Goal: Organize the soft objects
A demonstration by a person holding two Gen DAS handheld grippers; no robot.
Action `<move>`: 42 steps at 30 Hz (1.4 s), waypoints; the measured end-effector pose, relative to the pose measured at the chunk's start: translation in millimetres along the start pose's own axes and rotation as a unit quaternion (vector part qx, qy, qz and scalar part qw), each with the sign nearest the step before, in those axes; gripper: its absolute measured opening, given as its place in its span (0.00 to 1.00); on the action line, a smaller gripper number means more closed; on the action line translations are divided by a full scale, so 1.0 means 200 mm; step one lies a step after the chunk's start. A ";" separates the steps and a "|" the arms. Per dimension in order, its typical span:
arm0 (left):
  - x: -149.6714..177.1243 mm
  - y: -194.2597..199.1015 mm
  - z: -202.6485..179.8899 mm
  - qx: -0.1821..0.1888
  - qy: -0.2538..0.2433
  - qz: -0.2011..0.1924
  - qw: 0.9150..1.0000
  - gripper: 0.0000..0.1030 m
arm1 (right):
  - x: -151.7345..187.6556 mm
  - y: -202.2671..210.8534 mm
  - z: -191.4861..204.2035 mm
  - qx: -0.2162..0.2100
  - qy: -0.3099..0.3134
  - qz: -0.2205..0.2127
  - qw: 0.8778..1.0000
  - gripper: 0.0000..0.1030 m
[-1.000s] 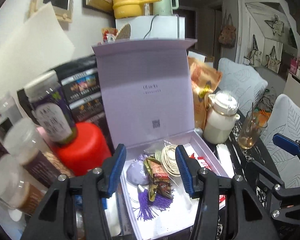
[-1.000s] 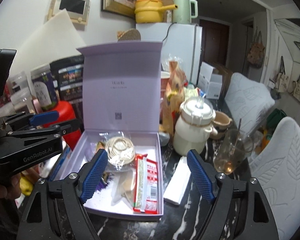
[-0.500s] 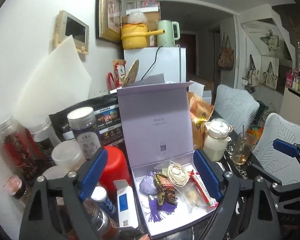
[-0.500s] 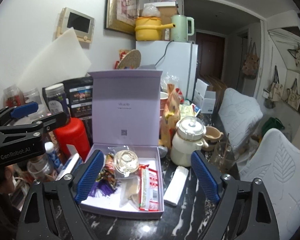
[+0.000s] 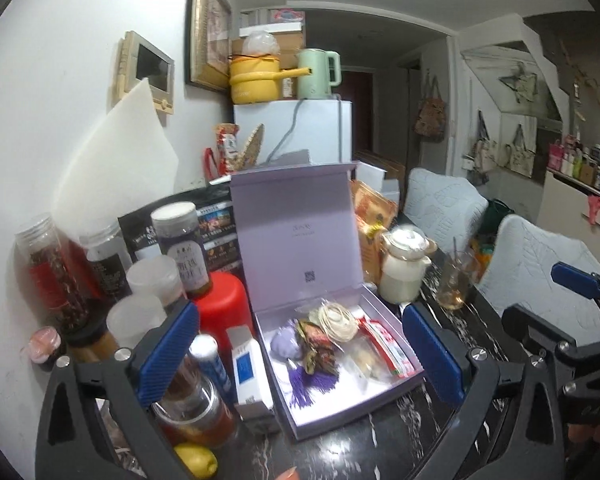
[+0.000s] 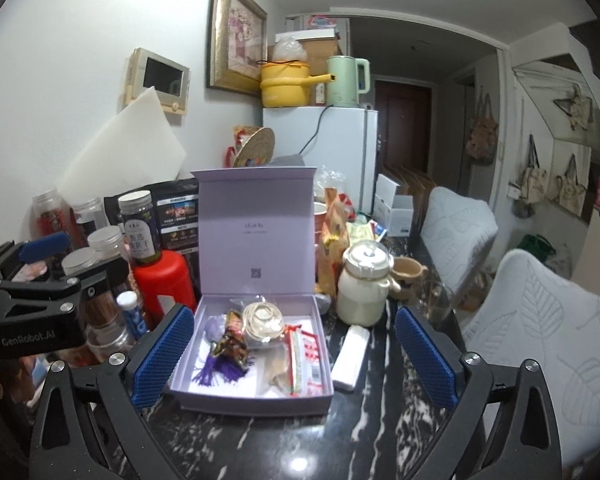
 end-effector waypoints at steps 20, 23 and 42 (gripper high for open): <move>0.33 -0.01 0.00 0.007 0.009 0.068 0.998 1.00 | 0.34 0.05 0.04 0.008 -0.029 0.071 0.997 0.99; 0.34 -0.01 0.00 0.008 0.010 0.069 0.998 1.00 | 0.36 0.04 0.04 0.010 -0.030 0.077 0.997 0.99; 0.35 0.00 -0.04 0.014 -0.004 0.076 0.997 1.00 | 0.40 0.02 0.02 0.012 -0.038 0.095 0.995 0.99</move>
Point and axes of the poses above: each gripper's, at about its wrist camera, not at the fingertips, and y roughly against the way its jaws point, z to its left, x to its underside, the point moved 5 cm from there along -y, roughly the way its jaws point, and after that the axes turned 7 degrees about -x, right-handed, at the moved point
